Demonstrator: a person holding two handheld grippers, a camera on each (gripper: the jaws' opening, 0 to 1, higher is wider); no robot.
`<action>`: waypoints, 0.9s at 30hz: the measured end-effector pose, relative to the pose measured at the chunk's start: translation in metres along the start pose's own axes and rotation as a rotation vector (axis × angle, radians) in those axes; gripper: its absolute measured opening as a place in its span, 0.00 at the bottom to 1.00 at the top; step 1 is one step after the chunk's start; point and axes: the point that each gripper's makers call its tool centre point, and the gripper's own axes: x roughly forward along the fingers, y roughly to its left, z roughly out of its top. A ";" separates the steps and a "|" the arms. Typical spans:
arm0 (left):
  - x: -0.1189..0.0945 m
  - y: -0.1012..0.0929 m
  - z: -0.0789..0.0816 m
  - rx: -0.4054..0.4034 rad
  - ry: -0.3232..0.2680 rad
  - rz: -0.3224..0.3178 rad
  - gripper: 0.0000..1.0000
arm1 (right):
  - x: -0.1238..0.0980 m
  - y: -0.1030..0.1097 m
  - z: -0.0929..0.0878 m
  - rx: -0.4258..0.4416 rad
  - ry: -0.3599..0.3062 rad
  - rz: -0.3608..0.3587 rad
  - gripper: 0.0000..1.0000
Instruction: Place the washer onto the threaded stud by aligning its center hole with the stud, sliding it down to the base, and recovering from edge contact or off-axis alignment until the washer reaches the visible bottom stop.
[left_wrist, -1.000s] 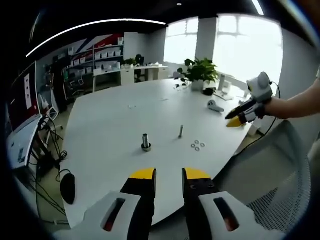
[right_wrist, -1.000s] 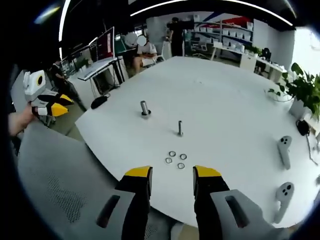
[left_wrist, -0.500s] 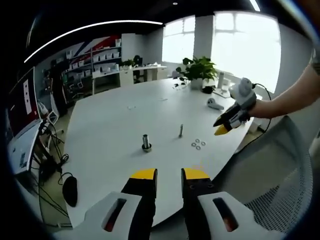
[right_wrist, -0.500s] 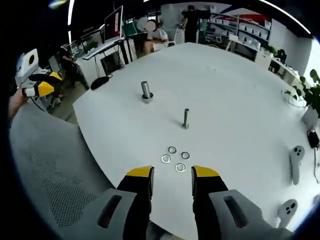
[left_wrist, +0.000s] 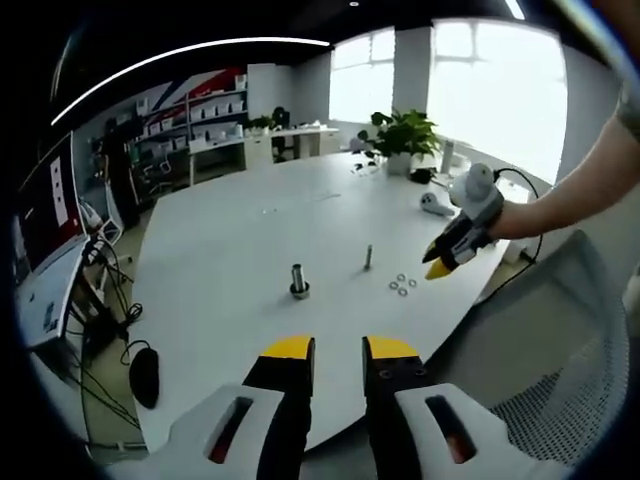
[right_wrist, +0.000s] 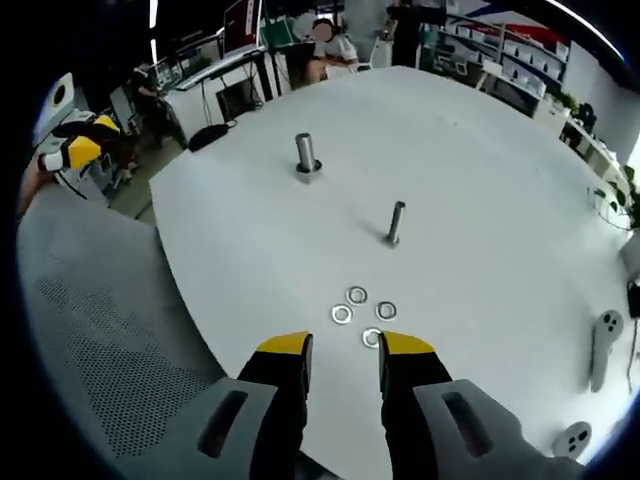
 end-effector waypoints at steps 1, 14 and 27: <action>0.000 0.000 0.000 -0.001 -0.002 0.001 0.16 | 0.001 0.000 0.001 -0.002 0.000 0.002 0.29; 0.001 -0.004 -0.001 0.022 0.010 -0.007 0.16 | 0.025 0.010 -0.007 -0.026 0.080 0.065 0.27; 0.000 -0.003 -0.002 0.032 0.013 0.002 0.15 | 0.040 0.009 -0.006 -0.058 0.121 0.085 0.26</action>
